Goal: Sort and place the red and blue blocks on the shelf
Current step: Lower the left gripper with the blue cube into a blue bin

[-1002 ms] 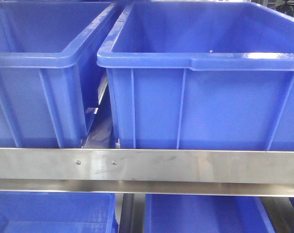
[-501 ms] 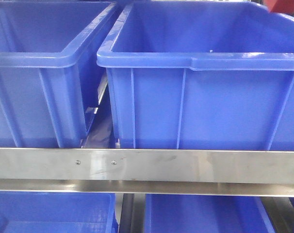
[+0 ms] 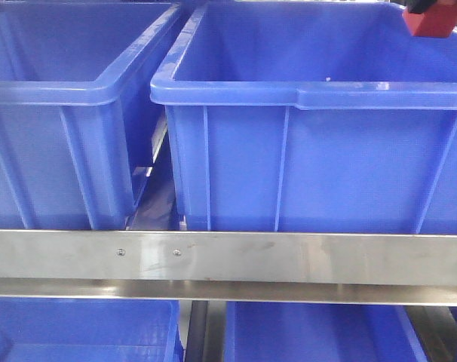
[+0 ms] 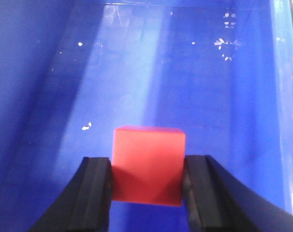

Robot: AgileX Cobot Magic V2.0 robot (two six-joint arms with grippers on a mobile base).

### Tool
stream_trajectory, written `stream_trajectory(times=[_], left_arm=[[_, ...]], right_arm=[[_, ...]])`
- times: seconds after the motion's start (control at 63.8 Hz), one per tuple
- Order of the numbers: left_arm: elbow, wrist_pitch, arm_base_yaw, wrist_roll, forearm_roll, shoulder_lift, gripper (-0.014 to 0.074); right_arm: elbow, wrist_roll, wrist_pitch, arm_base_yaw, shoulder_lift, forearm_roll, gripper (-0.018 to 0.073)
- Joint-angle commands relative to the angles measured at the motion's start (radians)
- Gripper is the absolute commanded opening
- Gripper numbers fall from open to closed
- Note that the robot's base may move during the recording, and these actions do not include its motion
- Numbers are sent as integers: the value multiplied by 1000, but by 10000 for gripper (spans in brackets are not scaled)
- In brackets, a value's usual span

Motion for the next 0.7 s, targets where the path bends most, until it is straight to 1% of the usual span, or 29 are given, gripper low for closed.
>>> stream_trajectory(times=[0.0, 0.266, 0.627, 0.689], left_arm=[[-37, -78, 0, 2, 8, -11, 125], [-37, -78, 0, 2, 8, 29, 125], [-37, -78, 0, 2, 8, 33, 127], [-37, -78, 0, 2, 8, 33, 132]], right_arm=[[-40, -1, -89, -4, -26, -15, 50], [-40, -1, -90, -4, -26, -15, 50], [-40, -1, -90, -4, -24, -16, 51], [-40, -1, -90, -4, -24, -20, 71]])
